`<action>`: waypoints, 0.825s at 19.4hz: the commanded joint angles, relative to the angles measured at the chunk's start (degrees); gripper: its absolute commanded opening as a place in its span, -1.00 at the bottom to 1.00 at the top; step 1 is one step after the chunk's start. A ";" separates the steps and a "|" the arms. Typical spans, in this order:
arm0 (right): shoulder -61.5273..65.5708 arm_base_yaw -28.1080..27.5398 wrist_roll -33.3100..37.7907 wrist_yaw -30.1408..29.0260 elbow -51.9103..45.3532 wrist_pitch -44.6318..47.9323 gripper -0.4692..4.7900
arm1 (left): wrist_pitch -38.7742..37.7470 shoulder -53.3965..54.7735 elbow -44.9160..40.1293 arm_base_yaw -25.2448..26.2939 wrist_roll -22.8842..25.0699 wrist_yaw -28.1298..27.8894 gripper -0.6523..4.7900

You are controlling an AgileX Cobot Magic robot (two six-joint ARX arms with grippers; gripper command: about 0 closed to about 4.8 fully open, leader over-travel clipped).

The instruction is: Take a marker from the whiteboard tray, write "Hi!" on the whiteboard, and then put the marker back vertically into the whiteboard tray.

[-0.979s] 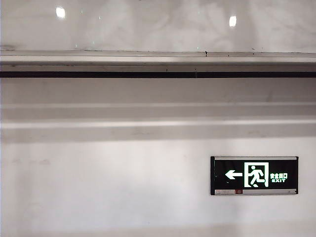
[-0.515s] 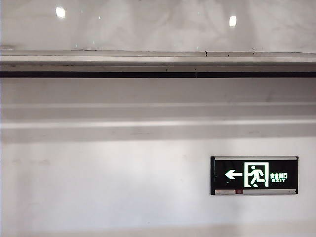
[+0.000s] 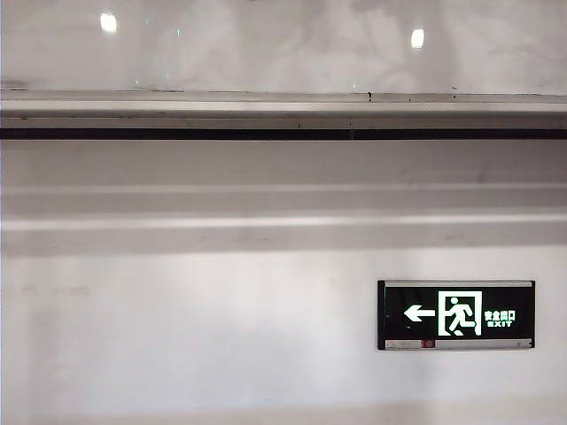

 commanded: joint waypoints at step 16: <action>-3.19 0.17 -0.09 0.28 0.17 -9.51 -0.83 | 0.55 -0.17 0.24 0.00 0.07 0.28 -0.78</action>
